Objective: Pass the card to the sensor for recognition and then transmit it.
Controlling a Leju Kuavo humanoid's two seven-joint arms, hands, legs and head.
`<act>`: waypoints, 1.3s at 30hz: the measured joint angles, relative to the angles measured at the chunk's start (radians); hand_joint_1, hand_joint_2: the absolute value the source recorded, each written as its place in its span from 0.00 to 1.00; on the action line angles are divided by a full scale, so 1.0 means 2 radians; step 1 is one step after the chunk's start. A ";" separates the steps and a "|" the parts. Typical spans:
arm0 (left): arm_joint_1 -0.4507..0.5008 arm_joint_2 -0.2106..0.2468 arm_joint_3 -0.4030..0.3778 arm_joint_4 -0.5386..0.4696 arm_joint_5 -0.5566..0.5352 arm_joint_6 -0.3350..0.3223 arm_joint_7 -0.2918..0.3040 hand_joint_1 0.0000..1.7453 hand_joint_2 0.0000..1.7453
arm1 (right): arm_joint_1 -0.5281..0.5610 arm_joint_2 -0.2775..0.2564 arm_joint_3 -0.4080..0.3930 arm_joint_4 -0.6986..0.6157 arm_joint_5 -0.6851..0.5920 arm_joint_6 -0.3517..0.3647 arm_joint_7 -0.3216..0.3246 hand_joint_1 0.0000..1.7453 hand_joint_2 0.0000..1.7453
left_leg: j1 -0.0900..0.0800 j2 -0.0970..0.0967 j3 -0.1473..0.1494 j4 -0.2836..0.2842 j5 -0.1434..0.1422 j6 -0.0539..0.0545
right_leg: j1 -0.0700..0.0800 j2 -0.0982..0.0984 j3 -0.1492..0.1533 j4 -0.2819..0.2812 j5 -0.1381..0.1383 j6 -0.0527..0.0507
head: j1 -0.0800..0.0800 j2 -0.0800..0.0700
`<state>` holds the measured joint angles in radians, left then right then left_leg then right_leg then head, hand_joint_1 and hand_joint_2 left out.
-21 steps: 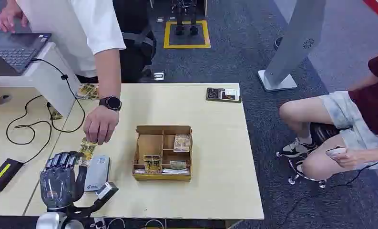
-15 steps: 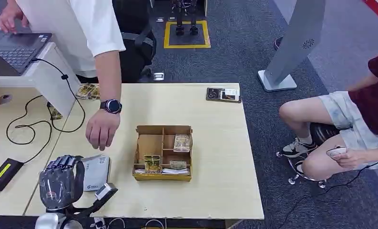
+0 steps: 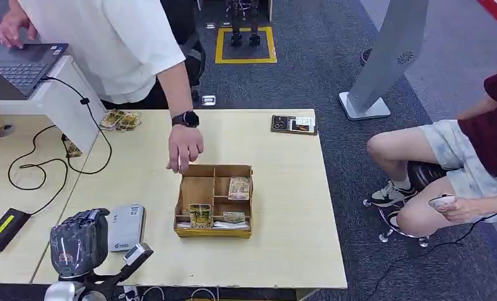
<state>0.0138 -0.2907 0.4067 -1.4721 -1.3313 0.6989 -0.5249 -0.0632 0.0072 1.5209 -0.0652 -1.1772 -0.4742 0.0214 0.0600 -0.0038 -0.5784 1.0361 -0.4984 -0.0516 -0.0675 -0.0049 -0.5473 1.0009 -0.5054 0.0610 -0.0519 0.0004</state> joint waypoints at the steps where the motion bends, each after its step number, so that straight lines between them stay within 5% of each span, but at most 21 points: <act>1: 0.000 0.000 0.000 0.000 0.000 0.000 0.000 1.00 1.00 | 0.000 0.000 0.000 0.000 0.000 0.000 0.000 0.00 1.00 | 0.000 0.000 0.000 0.000 0.000 0.000 | 0.000 0.000 0.000 0.000 0.000 0.000 | 0.000 0.000; 39: 0.000 0.000 0.012 0.000 0.012 0.000 -0.014 1.00 1.00 | 0.000 0.000 0.003 0.000 -0.001 0.000 -0.002 0.00 1.00 | 0.000 0.000 0.000 0.000 0.000 0.000 | 0.000 0.000 0.000 0.000 0.000 0.000 | 0.000 0.000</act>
<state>0.0138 -0.2911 0.4307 -1.4721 -1.3069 0.6989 -0.5520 -0.0635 0.0072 1.5267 -0.0656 -1.1784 -0.4742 0.0179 0.0600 -0.0036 -0.5784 1.0361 -0.4984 -0.0516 -0.0675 -0.0047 -0.5476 1.0009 -0.5054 0.0610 -0.0519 0.0004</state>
